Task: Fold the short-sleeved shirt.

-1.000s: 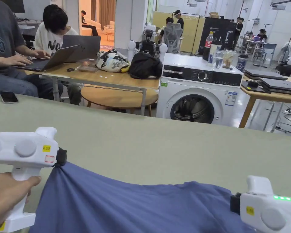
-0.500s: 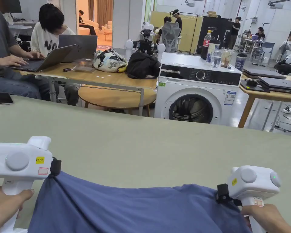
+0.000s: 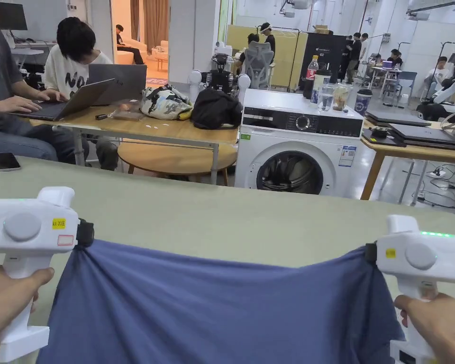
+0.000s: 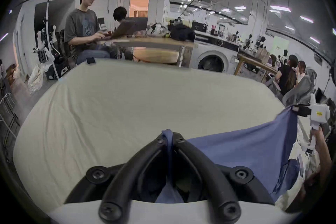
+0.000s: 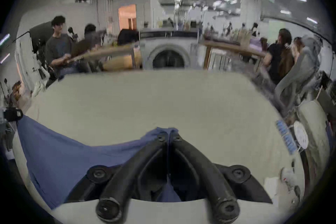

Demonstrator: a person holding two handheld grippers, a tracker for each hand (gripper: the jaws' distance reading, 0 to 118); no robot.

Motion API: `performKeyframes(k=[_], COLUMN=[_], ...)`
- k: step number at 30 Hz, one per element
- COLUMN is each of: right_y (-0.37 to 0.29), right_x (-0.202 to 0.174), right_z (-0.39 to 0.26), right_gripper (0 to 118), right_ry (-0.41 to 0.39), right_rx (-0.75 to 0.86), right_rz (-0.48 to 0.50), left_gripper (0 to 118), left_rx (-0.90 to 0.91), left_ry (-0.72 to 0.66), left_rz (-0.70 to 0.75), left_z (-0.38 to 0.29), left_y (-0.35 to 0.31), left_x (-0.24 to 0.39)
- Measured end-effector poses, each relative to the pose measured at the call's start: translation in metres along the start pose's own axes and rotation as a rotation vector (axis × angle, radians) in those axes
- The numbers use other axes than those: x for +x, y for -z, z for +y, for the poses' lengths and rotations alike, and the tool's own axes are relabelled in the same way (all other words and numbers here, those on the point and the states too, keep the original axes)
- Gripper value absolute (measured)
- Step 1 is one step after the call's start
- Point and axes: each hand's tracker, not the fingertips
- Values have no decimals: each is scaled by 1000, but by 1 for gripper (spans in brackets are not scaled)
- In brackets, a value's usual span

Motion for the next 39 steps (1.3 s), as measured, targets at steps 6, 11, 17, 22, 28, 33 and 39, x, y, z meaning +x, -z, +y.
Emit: performKeyframes(k=[6, 11, 17, 22, 28, 33, 39], right_y=[-105, -164, -199, -200, -175, -149, -156], right_x=[8, 0, -8, -11, -16, -14, -13], right_z=[37, 69, 108, 129, 148, 176, 228], right_gripper=[0, 0, 0, 0, 0, 0, 0], right_ry=[21, -24, -48, -42, -49, -36, -21], right_rx=[182, 294, 357, 373, 384, 378, 433], right_rz=[-20, -51, -92, -106, -133, -163, -188], left_gripper=[0, 0, 0, 0, 0, 0, 0], left_rx=[119, 174, 215, 230, 239, 246, 322], left_ry=[-14, 14, 25, 40, 22, 14, -16], left_rz=[-25, -24, -16, -1, 11, 15, 6], left_z=[32, 63, 101, 124, 155, 190, 239], left_y=[-57, -91, -115, -121, -110, -97, -109], left_x=[7, 16, 21, 24, 24, 25, 32])
